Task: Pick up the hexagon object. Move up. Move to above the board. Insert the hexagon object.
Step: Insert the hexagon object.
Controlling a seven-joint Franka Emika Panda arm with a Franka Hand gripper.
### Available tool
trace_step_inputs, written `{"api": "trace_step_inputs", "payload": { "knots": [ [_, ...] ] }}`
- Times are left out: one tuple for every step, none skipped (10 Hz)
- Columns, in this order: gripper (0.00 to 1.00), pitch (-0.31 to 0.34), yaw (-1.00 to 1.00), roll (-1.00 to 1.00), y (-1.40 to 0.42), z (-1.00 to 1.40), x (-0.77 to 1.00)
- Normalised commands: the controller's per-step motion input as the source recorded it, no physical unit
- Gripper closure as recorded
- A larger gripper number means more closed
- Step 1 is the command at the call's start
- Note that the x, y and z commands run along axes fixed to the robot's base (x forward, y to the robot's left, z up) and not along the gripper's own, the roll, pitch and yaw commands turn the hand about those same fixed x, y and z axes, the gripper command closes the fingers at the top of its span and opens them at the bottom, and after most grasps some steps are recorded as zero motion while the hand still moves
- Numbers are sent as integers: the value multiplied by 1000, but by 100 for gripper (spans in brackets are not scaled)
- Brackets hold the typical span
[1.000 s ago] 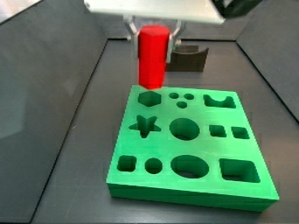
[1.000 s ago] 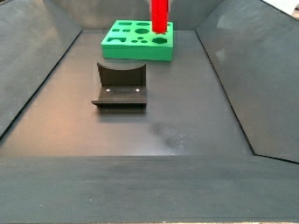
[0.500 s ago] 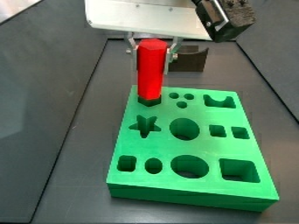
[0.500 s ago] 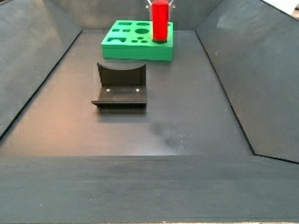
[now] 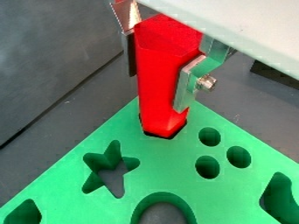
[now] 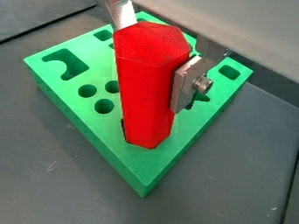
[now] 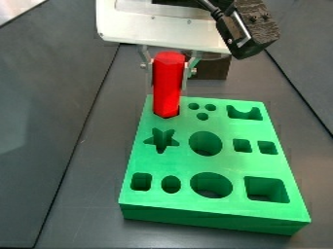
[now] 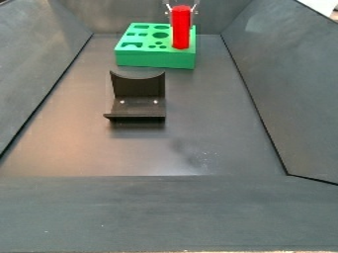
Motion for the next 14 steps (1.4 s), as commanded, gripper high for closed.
{"api": "trace_step_inputs", "payload": {
  "knots": [
    [100, -44, 57, 0, -11, -149, 0],
    [100, -43, 311, 103, 0, -314, 0],
    [100, -66, 294, 44, 0, -326, 0],
    [100, -57, 217, 6, -26, -240, 0],
    [100, -31, 174, 1, -6, -154, 0],
    [100, -43, 40, 0, 0, -66, 0],
    [100, -69, 63, 0, -23, -246, 0],
    [100, -111, 80, 54, -43, -474, 0],
    [100, -116, 83, 141, -54, -643, 0],
    [100, -87, 69, 224, -51, -766, 143],
    [100, -96, 180, 239, 0, -757, 6],
    [100, -140, 303, 204, 0, -780, 0],
    [100, -143, 300, 177, -34, -803, 0],
    [100, 0, 0, 0, 0, 0, 0]
  ]
}}
